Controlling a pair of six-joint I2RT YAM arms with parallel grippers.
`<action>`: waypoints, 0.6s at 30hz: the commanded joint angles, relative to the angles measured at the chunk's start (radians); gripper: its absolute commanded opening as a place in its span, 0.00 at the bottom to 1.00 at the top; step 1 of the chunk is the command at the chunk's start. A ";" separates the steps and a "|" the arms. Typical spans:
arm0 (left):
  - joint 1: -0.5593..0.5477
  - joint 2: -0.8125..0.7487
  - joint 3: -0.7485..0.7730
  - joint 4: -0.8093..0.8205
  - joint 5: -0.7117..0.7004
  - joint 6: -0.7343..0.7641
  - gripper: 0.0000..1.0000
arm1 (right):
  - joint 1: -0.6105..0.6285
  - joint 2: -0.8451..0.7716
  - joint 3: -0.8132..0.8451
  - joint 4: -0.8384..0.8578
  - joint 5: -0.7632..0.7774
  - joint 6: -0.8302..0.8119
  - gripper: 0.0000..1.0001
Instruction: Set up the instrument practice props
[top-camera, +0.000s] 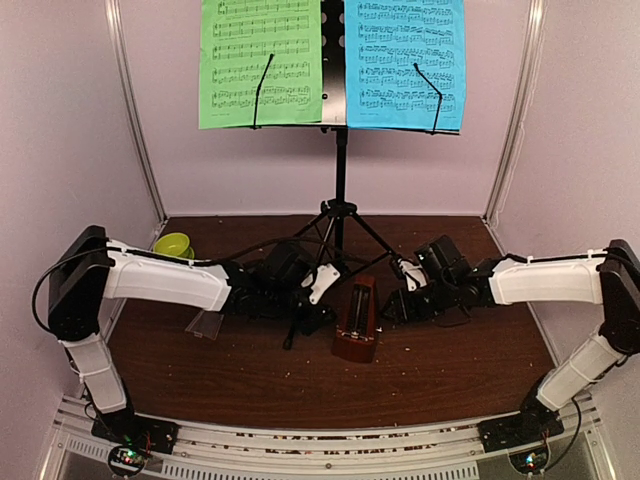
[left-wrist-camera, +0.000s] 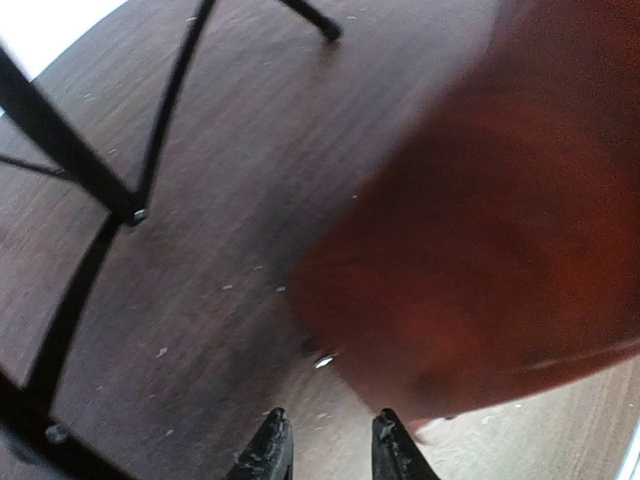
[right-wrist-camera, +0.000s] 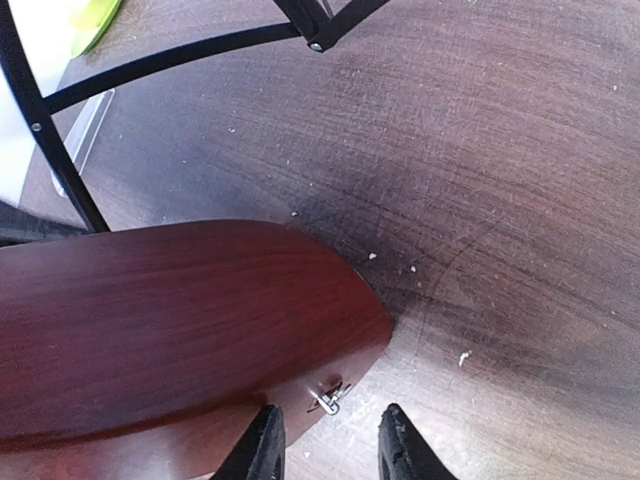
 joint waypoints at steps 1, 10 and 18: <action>-0.023 -0.002 -0.004 0.117 0.075 0.022 0.29 | -0.003 0.025 0.053 0.006 -0.029 -0.013 0.33; -0.047 -0.044 -0.044 0.155 0.085 -0.011 0.29 | -0.004 0.025 0.062 0.004 -0.059 -0.012 0.34; -0.013 -0.130 -0.133 0.178 0.058 -0.066 0.33 | -0.008 -0.098 -0.002 -0.061 -0.011 -0.034 0.45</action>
